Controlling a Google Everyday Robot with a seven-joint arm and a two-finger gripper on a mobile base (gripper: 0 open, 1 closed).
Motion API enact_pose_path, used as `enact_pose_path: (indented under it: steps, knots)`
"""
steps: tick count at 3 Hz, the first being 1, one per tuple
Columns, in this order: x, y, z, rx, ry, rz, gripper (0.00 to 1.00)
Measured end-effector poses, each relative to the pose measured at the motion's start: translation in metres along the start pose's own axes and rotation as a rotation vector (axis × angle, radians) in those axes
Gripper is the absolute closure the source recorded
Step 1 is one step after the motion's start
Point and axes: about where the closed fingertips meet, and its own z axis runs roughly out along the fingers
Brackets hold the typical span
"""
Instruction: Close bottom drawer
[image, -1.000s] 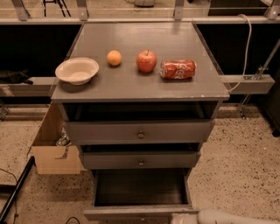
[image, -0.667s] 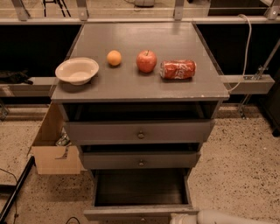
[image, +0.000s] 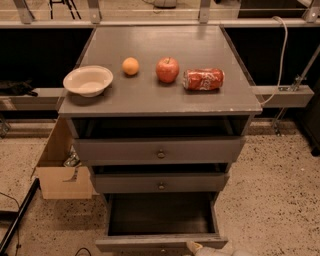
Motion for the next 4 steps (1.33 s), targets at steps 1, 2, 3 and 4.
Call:
enact_pose_path:
  steps: [1, 2, 3, 4]
  knots:
    - [0.003, -0.004, 0.003, -0.028, -0.019, 0.008, 0.40]
    - [0.002, -0.003, 0.003, -0.025, -0.016, 0.007, 0.63]
    - [0.002, -0.003, 0.003, -0.025, -0.016, 0.007, 0.86]
    - [0.012, -0.008, 0.013, 0.000, 0.026, 0.016, 1.00]
